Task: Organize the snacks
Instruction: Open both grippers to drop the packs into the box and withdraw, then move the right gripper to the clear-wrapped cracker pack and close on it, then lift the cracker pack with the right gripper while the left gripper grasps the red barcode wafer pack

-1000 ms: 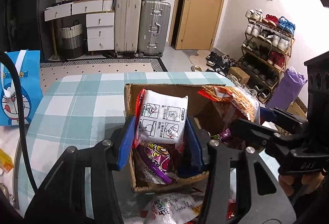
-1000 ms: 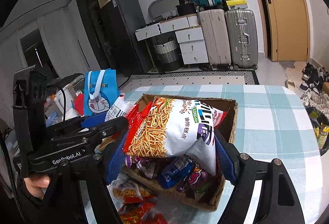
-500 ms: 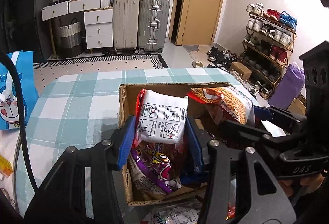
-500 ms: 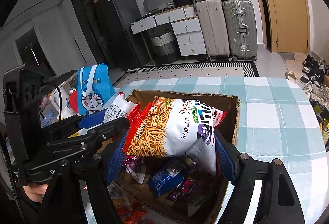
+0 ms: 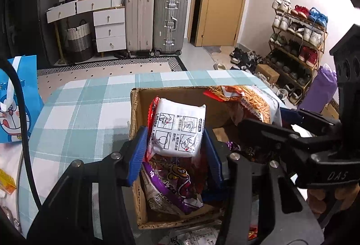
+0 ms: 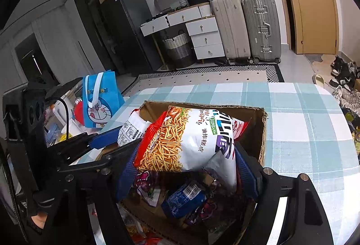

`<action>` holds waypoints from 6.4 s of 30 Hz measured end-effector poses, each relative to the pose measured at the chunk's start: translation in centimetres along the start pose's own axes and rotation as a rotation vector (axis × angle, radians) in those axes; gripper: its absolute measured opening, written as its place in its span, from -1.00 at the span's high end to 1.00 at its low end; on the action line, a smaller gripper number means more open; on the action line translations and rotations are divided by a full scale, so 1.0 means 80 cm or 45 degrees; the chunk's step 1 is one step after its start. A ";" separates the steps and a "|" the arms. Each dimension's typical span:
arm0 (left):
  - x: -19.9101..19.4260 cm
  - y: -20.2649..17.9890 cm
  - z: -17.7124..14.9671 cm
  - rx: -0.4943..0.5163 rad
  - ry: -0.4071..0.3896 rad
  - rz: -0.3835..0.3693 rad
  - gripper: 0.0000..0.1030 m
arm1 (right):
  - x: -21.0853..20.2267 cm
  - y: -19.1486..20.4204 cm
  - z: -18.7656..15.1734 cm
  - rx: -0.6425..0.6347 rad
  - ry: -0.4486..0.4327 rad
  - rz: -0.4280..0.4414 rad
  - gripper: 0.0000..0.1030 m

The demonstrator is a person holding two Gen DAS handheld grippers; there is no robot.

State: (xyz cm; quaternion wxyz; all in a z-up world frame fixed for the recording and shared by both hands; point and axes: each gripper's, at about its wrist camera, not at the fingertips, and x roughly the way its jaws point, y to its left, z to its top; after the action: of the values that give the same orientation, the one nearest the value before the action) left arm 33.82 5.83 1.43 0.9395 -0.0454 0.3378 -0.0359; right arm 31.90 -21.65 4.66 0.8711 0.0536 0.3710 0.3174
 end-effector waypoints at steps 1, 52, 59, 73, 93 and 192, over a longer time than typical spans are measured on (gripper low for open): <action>0.000 -0.001 -0.001 0.007 0.000 0.006 0.09 | 0.000 -0.001 -0.002 0.002 0.001 -0.005 -0.55; -0.254 -0.026 -0.207 0.018 -0.023 0.031 -0.99 | -0.180 0.053 -0.192 -0.096 0.052 -0.152 -0.99; -0.251 -0.027 -0.223 0.002 -0.008 0.038 -0.99 | -0.179 0.059 -0.226 -0.094 0.126 -0.156 -0.99; -0.223 -0.022 -0.246 -0.017 0.075 0.057 -0.99 | -0.137 0.081 -0.267 -0.196 0.329 -0.104 -0.99; -0.211 -0.017 -0.253 -0.027 0.103 0.063 -0.99 | -0.112 0.098 -0.284 -0.278 0.422 -0.120 -0.99; -0.100 -0.150 -0.233 0.055 0.301 -0.123 0.43 | -0.193 -0.011 -0.249 0.023 0.139 -0.176 -0.26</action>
State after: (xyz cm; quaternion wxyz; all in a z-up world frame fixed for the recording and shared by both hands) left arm 15.34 -6.48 -6.53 0.8911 -0.0367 0.4426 -0.0933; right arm 10.71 -34.31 -0.51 0.8689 0.0183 0.4236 0.2554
